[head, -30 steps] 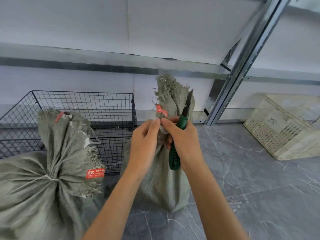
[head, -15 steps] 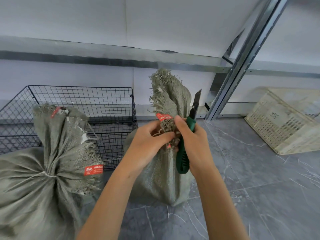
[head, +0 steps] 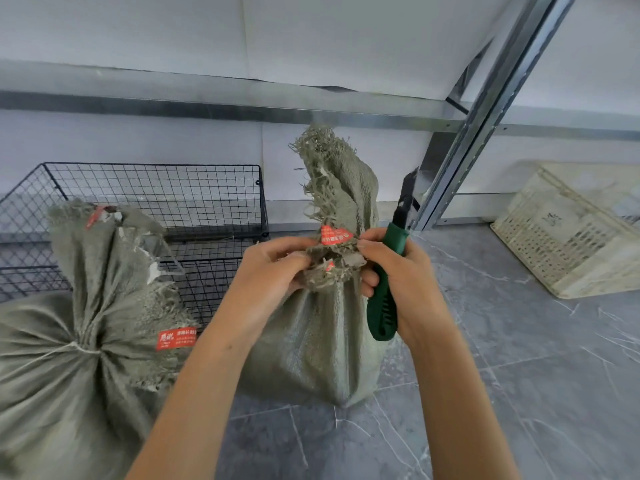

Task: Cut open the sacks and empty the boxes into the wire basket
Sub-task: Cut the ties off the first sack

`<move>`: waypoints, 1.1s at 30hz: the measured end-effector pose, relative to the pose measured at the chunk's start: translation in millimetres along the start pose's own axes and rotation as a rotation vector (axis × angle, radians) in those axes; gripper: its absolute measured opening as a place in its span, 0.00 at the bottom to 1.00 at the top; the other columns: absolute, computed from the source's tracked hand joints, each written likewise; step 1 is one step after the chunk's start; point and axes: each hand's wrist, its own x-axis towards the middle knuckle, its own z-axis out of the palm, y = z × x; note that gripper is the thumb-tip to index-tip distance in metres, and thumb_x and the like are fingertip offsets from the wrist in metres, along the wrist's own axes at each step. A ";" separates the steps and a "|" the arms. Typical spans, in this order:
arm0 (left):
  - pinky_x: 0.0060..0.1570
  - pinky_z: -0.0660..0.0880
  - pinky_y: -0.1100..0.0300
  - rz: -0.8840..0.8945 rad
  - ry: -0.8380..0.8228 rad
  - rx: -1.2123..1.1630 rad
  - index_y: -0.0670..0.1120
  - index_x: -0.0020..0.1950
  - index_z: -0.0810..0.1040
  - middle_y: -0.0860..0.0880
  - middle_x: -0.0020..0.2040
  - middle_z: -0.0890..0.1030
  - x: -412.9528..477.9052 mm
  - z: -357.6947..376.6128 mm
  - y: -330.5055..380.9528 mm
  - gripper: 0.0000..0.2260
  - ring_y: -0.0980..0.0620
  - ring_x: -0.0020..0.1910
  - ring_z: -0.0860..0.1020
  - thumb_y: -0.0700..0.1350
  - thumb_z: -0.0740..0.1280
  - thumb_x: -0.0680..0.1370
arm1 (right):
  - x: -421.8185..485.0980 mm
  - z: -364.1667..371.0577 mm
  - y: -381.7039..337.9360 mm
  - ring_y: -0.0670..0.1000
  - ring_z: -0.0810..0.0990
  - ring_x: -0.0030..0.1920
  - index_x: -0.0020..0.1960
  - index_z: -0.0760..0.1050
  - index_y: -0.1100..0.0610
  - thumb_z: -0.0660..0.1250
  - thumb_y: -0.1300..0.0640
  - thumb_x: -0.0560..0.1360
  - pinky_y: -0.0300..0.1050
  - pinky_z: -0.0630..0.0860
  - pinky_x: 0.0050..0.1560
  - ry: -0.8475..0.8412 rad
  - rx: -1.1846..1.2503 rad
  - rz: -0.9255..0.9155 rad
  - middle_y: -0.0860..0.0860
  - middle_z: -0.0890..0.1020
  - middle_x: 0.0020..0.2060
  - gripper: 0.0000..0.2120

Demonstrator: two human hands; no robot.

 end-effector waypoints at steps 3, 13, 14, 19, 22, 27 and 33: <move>0.39 0.80 0.63 0.042 0.097 0.099 0.42 0.43 0.83 0.45 0.38 0.84 1.6 3.4 -2.1 0.11 0.53 0.38 0.82 0.34 0.62 0.78 | 0.5 3.5 1.2 0.49 0.67 0.25 0.44 0.74 0.58 0.64 0.65 0.76 0.43 0.68 0.26 0.008 -0.049 -0.010 0.52 0.70 0.27 0.05; 0.47 0.81 0.55 0.018 0.018 0.138 0.46 0.44 0.82 0.45 0.42 0.85 -0.3 11.8 -3.6 0.08 0.50 0.44 0.84 0.46 0.65 0.78 | -0.6 13.0 5.5 0.46 0.71 0.28 0.44 0.74 0.65 0.71 0.57 0.72 0.42 0.68 0.31 -0.044 -0.436 -0.126 0.50 0.73 0.28 0.11; 0.47 0.81 0.55 0.017 0.010 0.139 0.45 0.42 0.81 0.46 0.41 0.85 0.1 10.4 -4.0 0.08 0.49 0.43 0.84 0.47 0.66 0.77 | -0.2 12.1 4.8 0.49 0.70 0.29 0.44 0.74 0.66 0.70 0.59 0.72 0.44 0.68 0.32 -0.040 -0.436 -0.122 0.53 0.73 0.29 0.10; 0.41 0.75 0.65 0.055 0.058 0.219 0.42 0.39 0.75 0.48 0.35 0.77 3.4 1.0 -5.0 0.06 0.56 0.35 0.77 0.40 0.68 0.76 | 1.2 6.5 -0.1 0.51 0.67 0.27 0.43 0.73 0.61 0.67 0.63 0.74 0.45 0.66 0.29 0.010 -0.362 -0.060 0.56 0.70 0.29 0.04; 0.27 0.64 0.73 0.150 0.131 0.366 0.38 0.40 0.74 0.50 0.31 0.72 2.8 -0.9 -5.6 0.05 0.59 0.27 0.68 0.39 0.67 0.74 | 2.2 5.0 -0.3 0.51 0.67 0.26 0.42 0.71 0.58 0.66 0.64 0.74 0.44 0.66 0.28 0.047 -0.373 -0.074 0.56 0.69 0.29 0.05; 0.29 0.65 0.69 0.253 0.143 0.507 0.46 0.40 0.71 0.49 0.35 0.73 1.4 2.7 -10.2 0.07 0.59 0.28 0.66 0.35 0.63 0.73 | 3.3 5.9 0.8 0.48 0.65 0.28 0.42 0.71 0.59 0.66 0.63 0.73 0.41 0.64 0.28 0.073 -0.535 -0.168 0.50 0.68 0.28 0.04; 0.46 0.72 0.70 0.294 0.161 0.512 0.49 0.57 0.79 0.54 0.49 0.81 2.1 6.9 -11.5 0.14 0.60 0.49 0.78 0.36 0.60 0.77 | -10.0 8.6 -16.3 0.46 0.64 0.26 0.41 0.68 0.58 0.65 0.51 0.76 0.37 0.63 0.26 -0.038 -0.592 -0.212 0.46 0.66 0.26 0.12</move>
